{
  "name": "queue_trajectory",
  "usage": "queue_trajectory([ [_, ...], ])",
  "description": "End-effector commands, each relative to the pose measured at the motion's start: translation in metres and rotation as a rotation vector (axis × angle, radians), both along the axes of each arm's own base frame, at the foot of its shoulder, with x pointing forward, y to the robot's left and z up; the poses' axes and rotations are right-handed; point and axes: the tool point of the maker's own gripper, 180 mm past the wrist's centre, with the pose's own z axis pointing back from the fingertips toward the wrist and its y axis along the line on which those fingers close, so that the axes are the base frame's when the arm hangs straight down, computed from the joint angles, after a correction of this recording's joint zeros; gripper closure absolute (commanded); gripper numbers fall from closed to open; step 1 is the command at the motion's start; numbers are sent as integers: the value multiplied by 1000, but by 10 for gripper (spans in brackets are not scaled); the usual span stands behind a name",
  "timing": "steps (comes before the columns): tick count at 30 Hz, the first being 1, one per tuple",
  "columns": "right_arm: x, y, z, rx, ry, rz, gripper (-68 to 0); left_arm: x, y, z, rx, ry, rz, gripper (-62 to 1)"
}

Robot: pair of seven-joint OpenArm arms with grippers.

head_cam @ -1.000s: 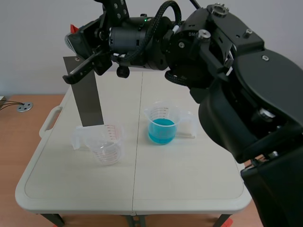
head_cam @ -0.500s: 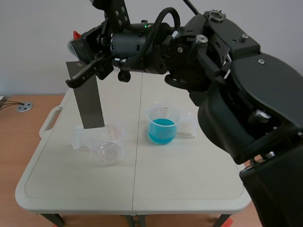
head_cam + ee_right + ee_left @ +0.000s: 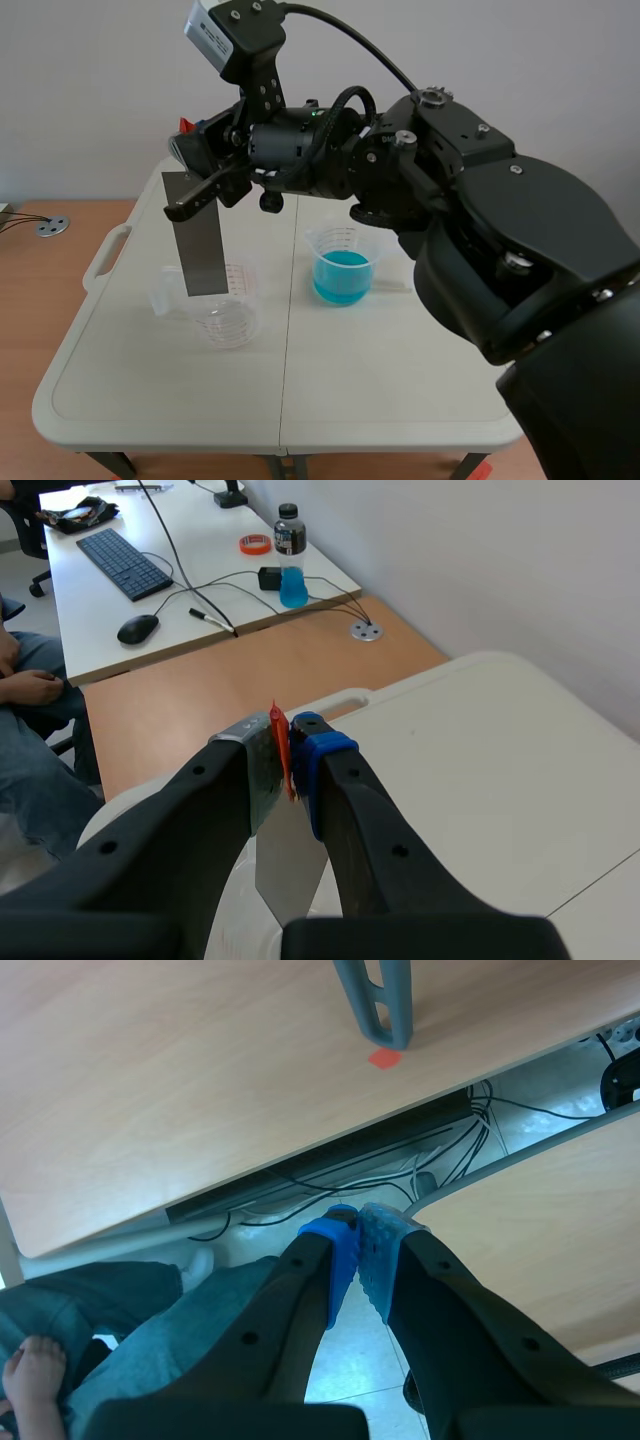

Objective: Hold the metal plate by the orange handle, dip it into the blue solution, take it out and point at it, then put the plate back in the beaker on the left.
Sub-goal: 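Put the plate into the left beaker, then return to the home posture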

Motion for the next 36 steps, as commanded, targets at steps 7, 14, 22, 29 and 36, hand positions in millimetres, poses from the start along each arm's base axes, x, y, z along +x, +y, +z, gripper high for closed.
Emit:
queue_trajectory([
  [7, 5, 1, -5, 38, 23, -7, -15, -2, -1, 0, -2, 1, 3, -15],
  [14, 4, 7, -20, 42, 81, -8, -15, -4, 0, -2, 5, 20, 8, -15],
  [22, -1, 8, -31, 56, 117, -11, -15, -5, 1, -2, 6, 23, 9, -15],
  [29, -7, 7, -41, 59, 145, -22, -15, -5, 1, -2, 6, 24, 10, -15],
  [36, 1, 2, -44, 41, 141, -71, -15, -5, 1, -2, 6, 23, 10, -15],
])
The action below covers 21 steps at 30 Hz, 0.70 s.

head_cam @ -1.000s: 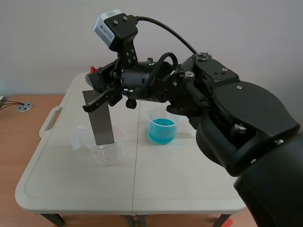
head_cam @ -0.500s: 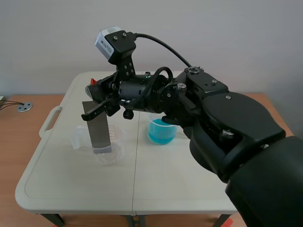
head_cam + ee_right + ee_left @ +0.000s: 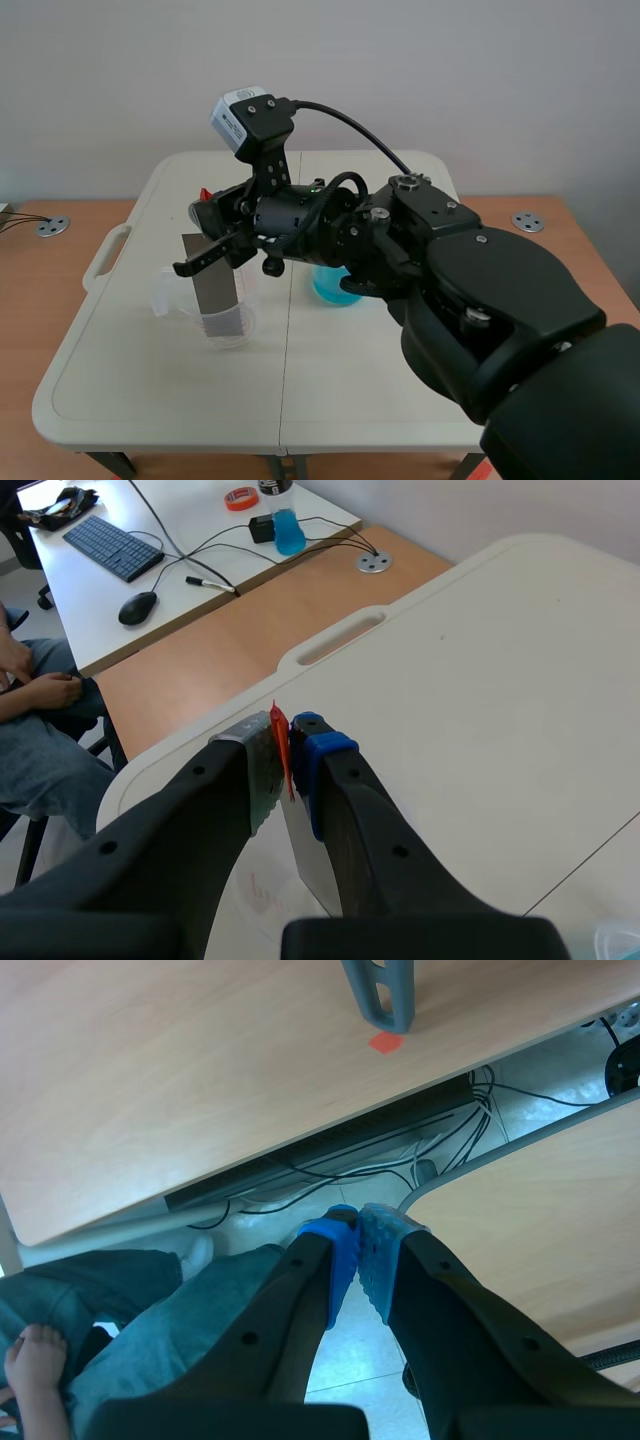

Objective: Hold the metal plate by the orange handle, dip it into the blue solution, take it out and point at it, then put the plate back in the beaker on the left.
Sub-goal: 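Return to the home posture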

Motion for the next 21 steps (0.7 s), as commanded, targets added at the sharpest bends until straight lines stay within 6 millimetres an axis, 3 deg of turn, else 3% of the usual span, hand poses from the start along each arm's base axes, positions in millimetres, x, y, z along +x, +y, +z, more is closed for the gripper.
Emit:
queue_trajectory([
  [1, 7, 2, 15, 26, -37, -2, -15, -1, -2, 1, -4, -5, 2, -15],
  [5, 7, 2, 14, 16, -42, -2, -24, -1, -2, 1, -4, -5, 2, -15],
  [9, 7, 2, 14, 14, -42, -1, -107, -1, -2, 1, -4, -4, 2, -15],
  [12, 7, 1, 12, -2, -50, 0, -187, -1, -2, 1, -4, -4, 2, -15],
  [17, 13, -4, 11, -8, -50, -38, -381, -1, -1, 1, -3, -1, 3, -30],
  [19, 22, -12, 11, -11, -47, -94, -433, -2, -1, 0, -2, 2, 4, -112],
  [21, 31, -20, 12, -9, -47, -150, -493, -3, 0, 0, 1, 9, 5, -299],
])
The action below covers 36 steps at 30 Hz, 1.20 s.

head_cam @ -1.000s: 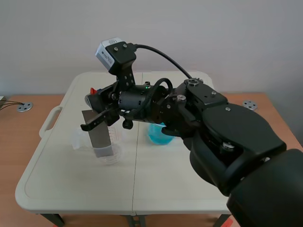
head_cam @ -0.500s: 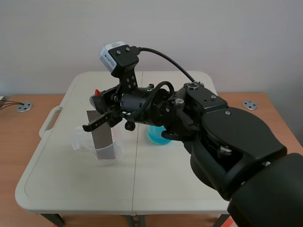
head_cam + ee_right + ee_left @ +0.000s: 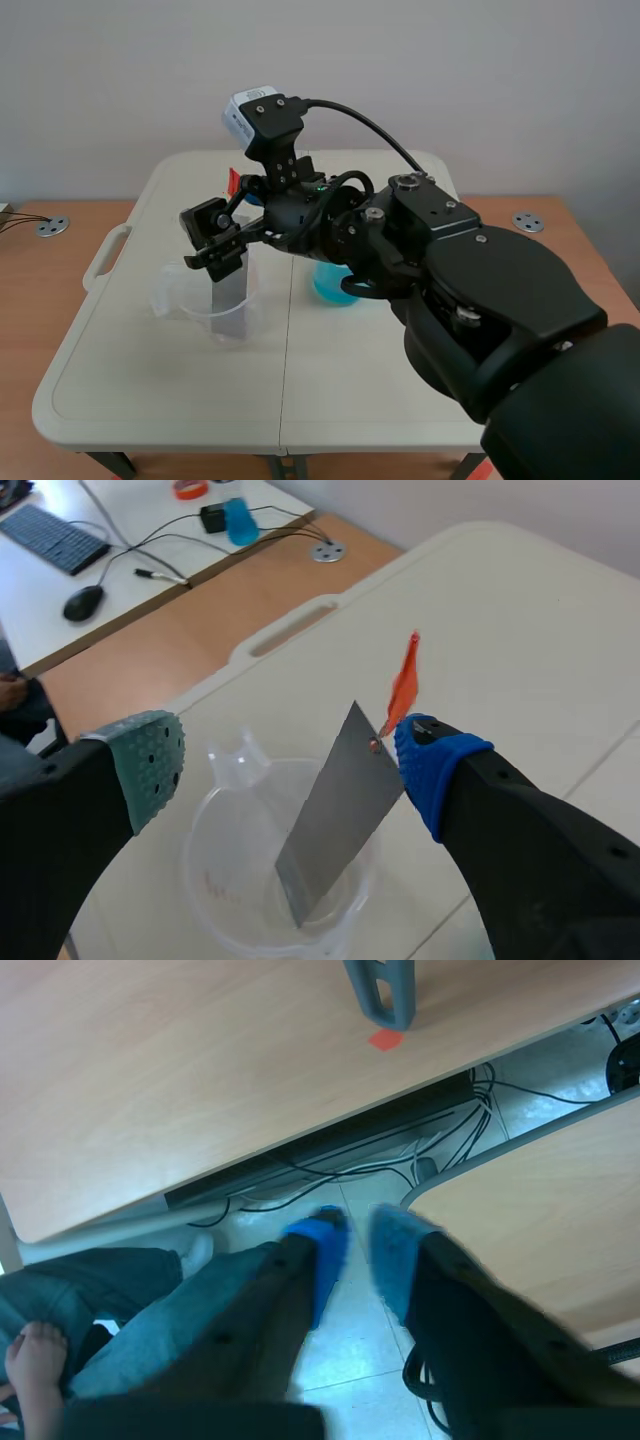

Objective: Hold the metal plate by the orange handle, dip it into the blue solution, take it out and point at it, then put the plate back in the beaker on the left.
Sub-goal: 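Return to the home posture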

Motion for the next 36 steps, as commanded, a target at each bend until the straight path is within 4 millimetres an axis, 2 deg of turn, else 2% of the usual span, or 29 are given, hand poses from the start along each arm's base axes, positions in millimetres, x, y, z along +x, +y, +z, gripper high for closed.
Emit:
queue_trajectory([
  [1, 16, -8, 18, 39, -40, -53, -531, -2, -1, 0, -1, 4, 4, -425],
  [2, 20, -12, 19, 45, -43, -76, -568, -3, -1, 0, 0, 7, 6, -536],
  [3, 23, -16, 21, 53, -49, -93, -602, -3, -1, 0, 0, 7, 5, -617],
  [4, 26, -19, 24, 65, -58, -109, -631, -3, -1, 0, 2, 7, 4, -623],
  [6, 31, -25, 28, 82, -72, -137, -665, -3, -1, 0, 8, 9, -4, -623],
  [13, 35, -34, 30, 89, -89, -156, -663, -3, 0, -1, 12, 11, -9, -623],
  [17, 36, -45, 31, 75, -112, -164, -663, -5, 0, -2, 16, 22, -6, -623],
  [27, 21, -75, 39, 8, -188, -156, -663, -1, -1, -2, 7, 21, -12, -623],
  [31, 9, -86, 42, -23, -215, -143, -663, 15, -6, 4, -30, -38, -6, -623],
  [36, -7, -103, 44, -34, -217, -139, -663, 62, -14, 26, -77, -206, -9, -623],
])
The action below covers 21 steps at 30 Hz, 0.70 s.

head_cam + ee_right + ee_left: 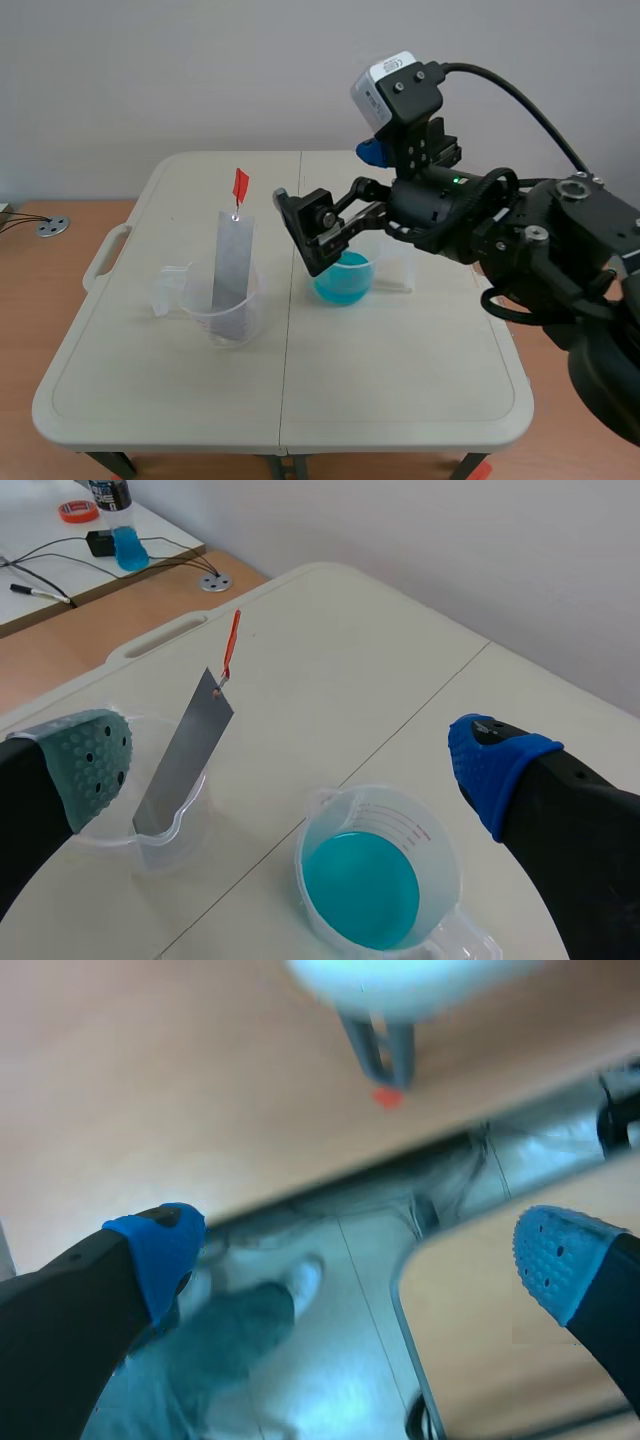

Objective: Hold the metal plate by the orange handle, dip it into the blue solution, take it out and point at it, then put the plate back in the beaker on the left.
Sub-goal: 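Return to the home posture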

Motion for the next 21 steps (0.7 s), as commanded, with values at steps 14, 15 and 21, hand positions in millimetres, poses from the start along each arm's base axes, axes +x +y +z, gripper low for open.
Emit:
queue_trajectory([
  [14, -25, -78, 2, -8, 33, -122, -663, 106, -79, 129, -144, -468, -209, -623],
  [15, -26, -83, 2, -6, 37, -131, -663, 108, -85, 137, -164, -486, -225, -623],
  [21, -40, -100, 8, -12, 38, -147, -663, 112, -110, 165, -253, -548, -292, -623],
])
